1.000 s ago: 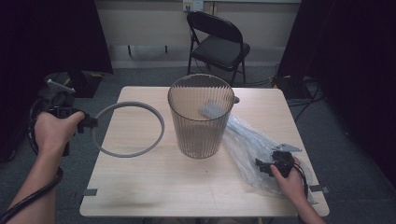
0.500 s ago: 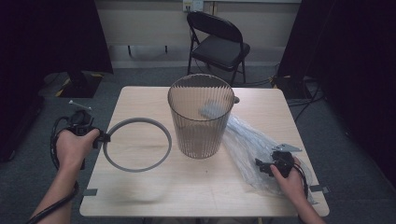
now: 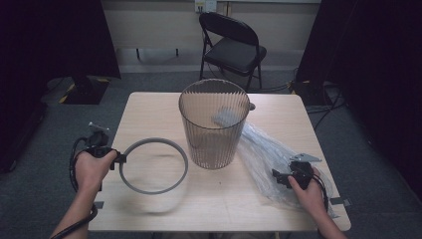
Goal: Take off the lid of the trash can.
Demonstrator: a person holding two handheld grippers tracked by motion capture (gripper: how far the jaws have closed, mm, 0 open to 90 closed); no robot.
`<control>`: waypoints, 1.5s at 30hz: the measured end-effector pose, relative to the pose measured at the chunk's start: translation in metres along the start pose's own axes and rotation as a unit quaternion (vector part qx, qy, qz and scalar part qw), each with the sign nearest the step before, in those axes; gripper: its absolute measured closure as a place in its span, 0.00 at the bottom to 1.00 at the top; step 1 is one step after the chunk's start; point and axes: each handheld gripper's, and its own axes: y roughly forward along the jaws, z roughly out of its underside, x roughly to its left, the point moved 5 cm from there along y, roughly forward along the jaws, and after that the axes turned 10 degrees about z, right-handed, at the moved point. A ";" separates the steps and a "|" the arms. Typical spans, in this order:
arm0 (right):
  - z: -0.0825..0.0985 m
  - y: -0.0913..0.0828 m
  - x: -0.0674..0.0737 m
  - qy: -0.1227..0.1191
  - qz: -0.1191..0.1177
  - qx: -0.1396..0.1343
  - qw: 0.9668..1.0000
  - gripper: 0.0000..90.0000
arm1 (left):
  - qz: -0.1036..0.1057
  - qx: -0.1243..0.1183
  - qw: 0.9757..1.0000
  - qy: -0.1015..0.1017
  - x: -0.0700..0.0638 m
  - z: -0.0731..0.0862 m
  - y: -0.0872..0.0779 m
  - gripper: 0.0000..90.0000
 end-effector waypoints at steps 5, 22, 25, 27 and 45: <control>0.000 0.000 0.000 0.000 0.000 0.000 1.000 0.14 | -0.006 0.006 1.000 0.007 0.001 0.007 0.013 0.93; 0.000 0.000 0.000 -0.001 0.000 0.000 1.000 0.14 | -0.006 0.018 1.000 0.009 0.006 0.023 0.045 0.93; 0.000 0.000 0.000 0.000 0.000 0.000 1.000 0.14 | -0.008 0.017 1.000 0.008 0.008 0.026 0.049 0.93; 0.000 0.000 0.000 -0.001 0.000 0.000 1.000 0.14 | -0.009 0.018 1.000 0.009 0.010 0.028 0.051 0.93; 0.000 0.000 0.000 -0.001 0.000 0.000 1.000 0.14 | -0.015 -0.031 0.988 0.153 0.007 0.027 0.072 0.33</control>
